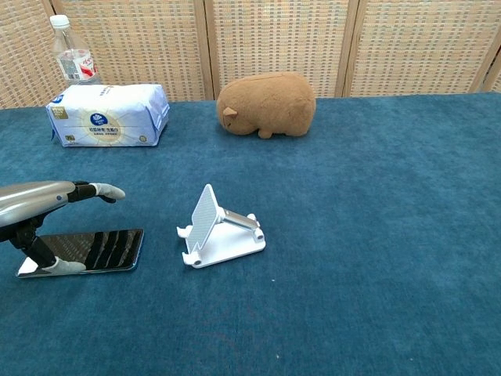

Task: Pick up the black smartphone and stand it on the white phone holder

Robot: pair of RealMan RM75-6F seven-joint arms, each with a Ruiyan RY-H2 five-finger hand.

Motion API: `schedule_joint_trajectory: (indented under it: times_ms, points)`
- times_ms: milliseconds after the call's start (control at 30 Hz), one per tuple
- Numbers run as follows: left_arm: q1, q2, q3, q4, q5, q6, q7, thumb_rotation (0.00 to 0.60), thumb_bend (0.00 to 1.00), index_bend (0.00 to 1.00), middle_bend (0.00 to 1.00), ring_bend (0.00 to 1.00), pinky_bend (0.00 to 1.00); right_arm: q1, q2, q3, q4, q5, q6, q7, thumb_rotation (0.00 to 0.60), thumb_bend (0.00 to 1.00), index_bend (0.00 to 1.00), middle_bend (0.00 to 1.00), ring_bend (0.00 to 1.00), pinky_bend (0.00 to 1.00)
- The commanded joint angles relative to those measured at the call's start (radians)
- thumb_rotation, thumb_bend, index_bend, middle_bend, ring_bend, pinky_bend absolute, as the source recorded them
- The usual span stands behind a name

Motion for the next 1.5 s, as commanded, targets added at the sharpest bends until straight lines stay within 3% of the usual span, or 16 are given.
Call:
schedule_joint_trajectory:
  times_ms: [33,633,1000,1500]
  points:
    - [0.005,-0.008,0.001,-0.002,-0.01,0.007,0.014,0.6,0.24,0.11,0.14,0.05,0.05,0.0,0.0,0.0,0.0,0.0,-0.001,0.001,0.6,0.1,0.0,0.0,0.0,0.0]
    - [0.012,-0.085,-0.022,-0.038,-0.129,0.07,0.184,0.6,0.24,0.13,0.18,0.09,0.09,0.002,0.001,0.0,0.003,0.001,-0.006,0.007,0.6,0.1,0.0,0.0,0.0,0.0]
    - [-0.004,-0.127,-0.04,-0.067,-0.255,0.111,0.318,0.6,0.24,0.13,0.18,0.09,0.09,0.003,0.001,0.001,0.004,0.005,-0.009,0.01,0.6,0.1,0.0,0.0,0.0,0.0]
    - [-0.011,-0.172,-0.048,-0.033,-0.272,0.125,0.337,0.6,0.25,0.22,0.25,0.16,0.15,0.002,0.003,0.0,0.005,0.004,-0.009,0.017,0.6,0.1,0.0,0.0,0.0,0.0]
